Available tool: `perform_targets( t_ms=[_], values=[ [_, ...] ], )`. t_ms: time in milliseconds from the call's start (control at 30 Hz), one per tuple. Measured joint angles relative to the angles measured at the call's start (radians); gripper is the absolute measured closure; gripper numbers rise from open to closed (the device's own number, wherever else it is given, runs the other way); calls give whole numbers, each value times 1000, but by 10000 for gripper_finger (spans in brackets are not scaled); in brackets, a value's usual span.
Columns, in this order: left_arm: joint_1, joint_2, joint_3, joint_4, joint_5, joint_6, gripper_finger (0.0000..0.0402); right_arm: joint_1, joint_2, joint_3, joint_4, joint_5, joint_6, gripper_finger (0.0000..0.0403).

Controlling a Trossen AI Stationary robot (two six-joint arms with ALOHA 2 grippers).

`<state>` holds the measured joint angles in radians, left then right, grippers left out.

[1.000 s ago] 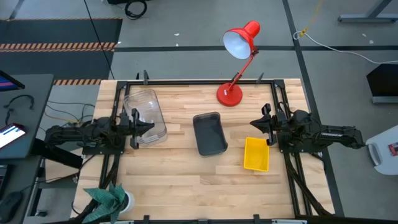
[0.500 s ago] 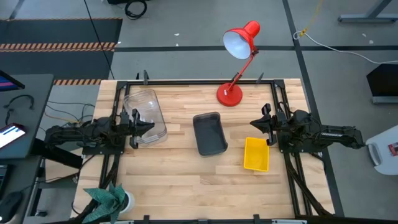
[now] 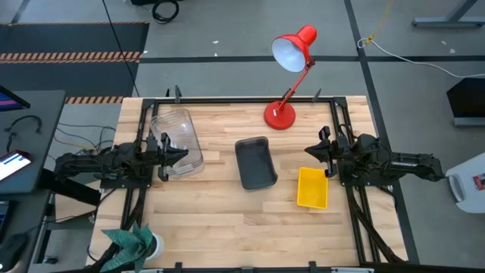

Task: Stack baskets by color
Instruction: Return to Home Position

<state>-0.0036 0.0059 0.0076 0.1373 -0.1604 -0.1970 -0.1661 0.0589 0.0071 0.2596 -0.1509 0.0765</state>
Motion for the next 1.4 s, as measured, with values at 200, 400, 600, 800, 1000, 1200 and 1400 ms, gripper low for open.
perform_targets(
  t_ms=[200,400,600,800,1000,1200,1400],
  values=[
    [0,0,0,0,0,0,374,0,0,0,0,0,0,386],
    [0,0,0,0,0,0,380,10,0,0,-10,0,0,386],
    [0,0,0,0,0,0,371,13,0,0,-10,0,0,386],
    [0,0,0,0,0,0,370,13,0,0,-10,0,0,386],
    [0,0,0,0,0,0,377,13,0,0,-10,0,0,386],
    [0,0,-1,0,0,0,373,13,0,0,-9,0,0,386],
    [0,0,-1,0,0,0,366,13,0,0,-9,0,0,386]
  ],
)
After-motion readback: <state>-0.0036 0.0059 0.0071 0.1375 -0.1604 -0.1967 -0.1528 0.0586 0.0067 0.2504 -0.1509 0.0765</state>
